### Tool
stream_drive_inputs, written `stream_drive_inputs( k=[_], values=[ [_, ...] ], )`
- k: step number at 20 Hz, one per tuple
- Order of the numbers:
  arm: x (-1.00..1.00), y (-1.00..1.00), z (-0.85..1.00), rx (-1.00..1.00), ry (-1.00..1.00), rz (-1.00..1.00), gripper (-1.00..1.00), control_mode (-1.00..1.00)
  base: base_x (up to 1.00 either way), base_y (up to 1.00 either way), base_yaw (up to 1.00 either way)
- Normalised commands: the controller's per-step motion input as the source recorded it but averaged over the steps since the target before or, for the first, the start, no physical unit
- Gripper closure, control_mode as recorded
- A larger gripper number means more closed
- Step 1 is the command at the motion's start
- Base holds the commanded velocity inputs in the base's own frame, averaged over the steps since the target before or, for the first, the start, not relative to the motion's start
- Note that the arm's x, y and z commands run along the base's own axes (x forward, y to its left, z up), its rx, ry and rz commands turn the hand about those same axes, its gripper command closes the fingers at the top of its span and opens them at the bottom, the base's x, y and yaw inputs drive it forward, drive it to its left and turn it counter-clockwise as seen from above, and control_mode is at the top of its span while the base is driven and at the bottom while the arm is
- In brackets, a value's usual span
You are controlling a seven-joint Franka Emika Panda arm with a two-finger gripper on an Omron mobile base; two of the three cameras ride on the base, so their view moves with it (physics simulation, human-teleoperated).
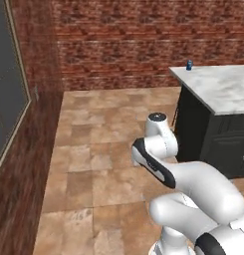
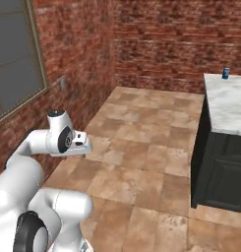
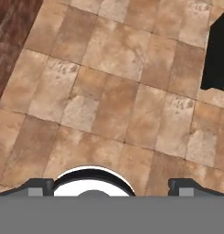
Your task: Four empty soda cans are scattered around the kitchen. Gather all the cans and cluster them next to the stove for recycling.
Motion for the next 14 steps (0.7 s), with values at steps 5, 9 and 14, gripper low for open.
stream_drive_inputs(
  k=[5,9,14],
  values=[
    [0.0,0.0,0.0,0.0,0.0,0.0,-1.0,1.0,0.5,0.02,-0.8],
    [0.0,0.0,0.0,0.0,0.0,0.0,-1.0,1.0,1.0,0.73,-0.51],
    [0.0,0.0,0.0,0.0,0.0,0.0,-1.0,1.0,0.94,0.82,-0.23]
  ],
)
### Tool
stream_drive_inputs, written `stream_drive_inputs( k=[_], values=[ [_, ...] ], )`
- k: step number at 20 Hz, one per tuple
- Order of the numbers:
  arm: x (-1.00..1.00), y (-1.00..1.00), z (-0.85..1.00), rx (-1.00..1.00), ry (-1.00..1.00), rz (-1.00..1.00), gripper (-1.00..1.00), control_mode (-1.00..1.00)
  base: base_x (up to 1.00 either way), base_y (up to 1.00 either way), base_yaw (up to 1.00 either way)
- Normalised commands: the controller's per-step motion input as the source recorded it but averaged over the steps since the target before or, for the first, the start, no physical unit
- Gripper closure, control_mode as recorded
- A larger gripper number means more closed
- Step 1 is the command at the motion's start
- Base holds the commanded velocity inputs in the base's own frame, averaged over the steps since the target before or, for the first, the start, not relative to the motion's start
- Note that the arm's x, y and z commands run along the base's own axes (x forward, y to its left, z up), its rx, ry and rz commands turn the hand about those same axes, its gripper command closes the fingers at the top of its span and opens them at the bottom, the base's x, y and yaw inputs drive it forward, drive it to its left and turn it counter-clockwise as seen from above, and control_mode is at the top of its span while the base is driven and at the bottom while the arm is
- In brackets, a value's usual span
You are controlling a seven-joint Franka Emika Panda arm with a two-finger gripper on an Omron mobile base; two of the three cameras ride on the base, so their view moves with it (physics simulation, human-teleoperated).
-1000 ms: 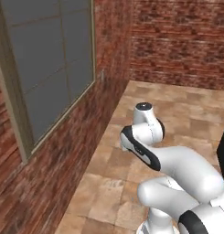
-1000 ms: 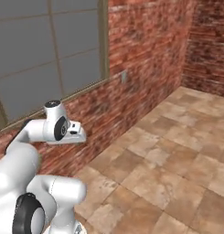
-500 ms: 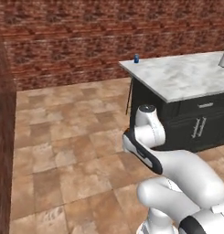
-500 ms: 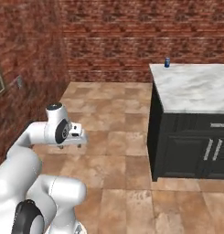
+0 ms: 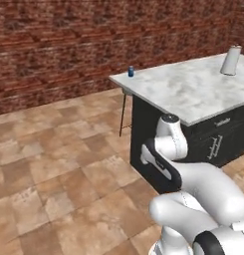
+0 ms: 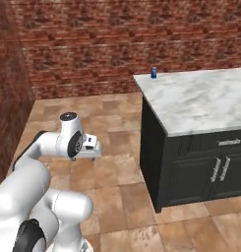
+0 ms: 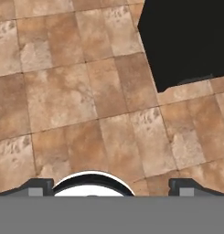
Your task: Four empty soda cans are scattered around the kitchen. Gather all the cans and cluster them next to the stove for recycling.
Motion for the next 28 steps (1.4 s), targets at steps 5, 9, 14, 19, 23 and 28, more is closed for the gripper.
stream_drive_inputs(
  k=[5,9,14,19,23,28],
  values=[
    [0.0,0.0,0.0,0.0,0.0,0.0,-1.0,1.0,1.0,0.96,-0.23],
    [0.0,0.0,0.0,0.0,0.0,0.0,-1.0,1.0,0.72,1.0,-0.37],
    [0.0,0.0,0.0,0.0,0.0,0.0,-1.0,1.0,0.18,0.4,-0.93],
    [0.0,0.0,0.0,0.0,0.0,0.0,-1.0,1.0,0.19,0.46,-0.9],
    [0.0,0.0,0.0,0.0,0.0,0.0,-1.0,1.0,0.59,1.0,-0.41],
    [0.0,0.0,0.0,0.0,0.0,0.0,-1.0,1.0,0.36,1.0,-0.15]
  ],
)
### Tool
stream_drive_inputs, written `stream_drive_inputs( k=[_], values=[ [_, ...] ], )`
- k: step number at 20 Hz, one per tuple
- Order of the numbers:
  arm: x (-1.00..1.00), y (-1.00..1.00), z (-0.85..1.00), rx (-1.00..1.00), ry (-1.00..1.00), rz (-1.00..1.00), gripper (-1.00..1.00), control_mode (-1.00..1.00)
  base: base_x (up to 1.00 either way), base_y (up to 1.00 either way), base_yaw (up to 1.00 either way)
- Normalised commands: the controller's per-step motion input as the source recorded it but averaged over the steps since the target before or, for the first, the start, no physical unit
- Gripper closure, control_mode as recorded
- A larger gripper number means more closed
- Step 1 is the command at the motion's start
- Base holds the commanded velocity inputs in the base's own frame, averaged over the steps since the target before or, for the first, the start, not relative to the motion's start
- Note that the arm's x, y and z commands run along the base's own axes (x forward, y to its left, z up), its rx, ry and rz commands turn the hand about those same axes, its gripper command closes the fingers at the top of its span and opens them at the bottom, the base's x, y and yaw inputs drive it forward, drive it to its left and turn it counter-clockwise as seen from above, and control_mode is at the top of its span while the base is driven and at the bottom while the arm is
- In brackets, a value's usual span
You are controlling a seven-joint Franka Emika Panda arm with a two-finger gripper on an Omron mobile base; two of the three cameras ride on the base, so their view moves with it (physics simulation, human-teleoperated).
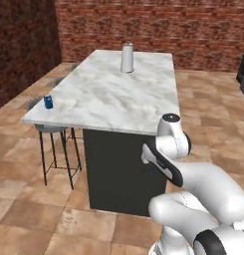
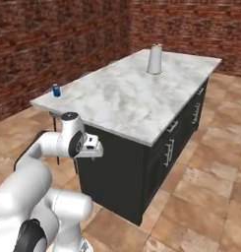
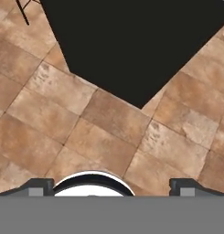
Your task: Four empty soda cans are scattered around the kitchen. Gather all the cans and cluster them next to the stove for recycling.
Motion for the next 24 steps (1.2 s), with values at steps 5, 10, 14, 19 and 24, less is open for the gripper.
stream_drive_inputs(
  k=[5,10,14,19,24],
  values=[
    [0.0,0.0,0.0,0.0,0.0,0.0,-1.0,1.0,0.33,0.94,-0.3],
    [0.0,0.0,0.0,0.0,0.0,0.0,-1.0,1.0,0.22,0.65,-0.56],
    [0.0,0.0,0.0,0.0,0.0,0.0,-1.0,1.0,0.06,0.66,-0.68],
    [0.0,0.0,0.0,0.0,0.0,0.0,-1.0,1.0,0.19,0.8,-0.07],
    [0.0,0.0,0.0,0.0,0.0,0.0,-1.0,1.0,0.5,1.0,-0.05]
  ],
)
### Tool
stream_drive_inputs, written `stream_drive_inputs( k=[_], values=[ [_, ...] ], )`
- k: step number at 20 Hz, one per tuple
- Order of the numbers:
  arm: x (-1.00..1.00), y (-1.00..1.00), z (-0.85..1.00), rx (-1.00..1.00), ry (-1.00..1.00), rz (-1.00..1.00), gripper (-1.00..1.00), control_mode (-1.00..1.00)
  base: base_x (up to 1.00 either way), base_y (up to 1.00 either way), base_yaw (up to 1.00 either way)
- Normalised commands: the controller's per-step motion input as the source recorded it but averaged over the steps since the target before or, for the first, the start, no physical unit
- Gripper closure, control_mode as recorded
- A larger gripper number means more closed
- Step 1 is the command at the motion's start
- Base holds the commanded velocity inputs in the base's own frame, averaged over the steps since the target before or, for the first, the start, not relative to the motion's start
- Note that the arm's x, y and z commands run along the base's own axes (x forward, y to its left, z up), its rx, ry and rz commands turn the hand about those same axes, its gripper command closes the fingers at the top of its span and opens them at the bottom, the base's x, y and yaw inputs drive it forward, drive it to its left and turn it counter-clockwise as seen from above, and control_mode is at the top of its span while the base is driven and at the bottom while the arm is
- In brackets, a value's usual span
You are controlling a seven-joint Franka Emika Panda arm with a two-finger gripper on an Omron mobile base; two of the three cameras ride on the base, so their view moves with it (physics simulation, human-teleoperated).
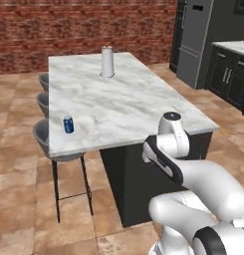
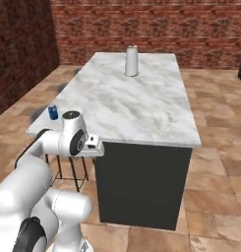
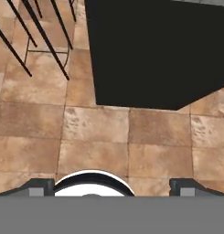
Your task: Four empty soda cans are scattered around the kitchen. Gather all the cans and cluster them next to the stove for recycling.
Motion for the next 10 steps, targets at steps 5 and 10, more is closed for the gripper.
stream_drive_inputs(
  k=[5,10],
  values=[
    [0.0,0.0,0.0,0.0,0.0,0.0,-1.0,1.0,0.74,0.96,0.0],
    [0.0,0.0,0.0,0.0,0.0,0.0,-1.0,1.0,0.78,0.48,-0.06]
  ],
)
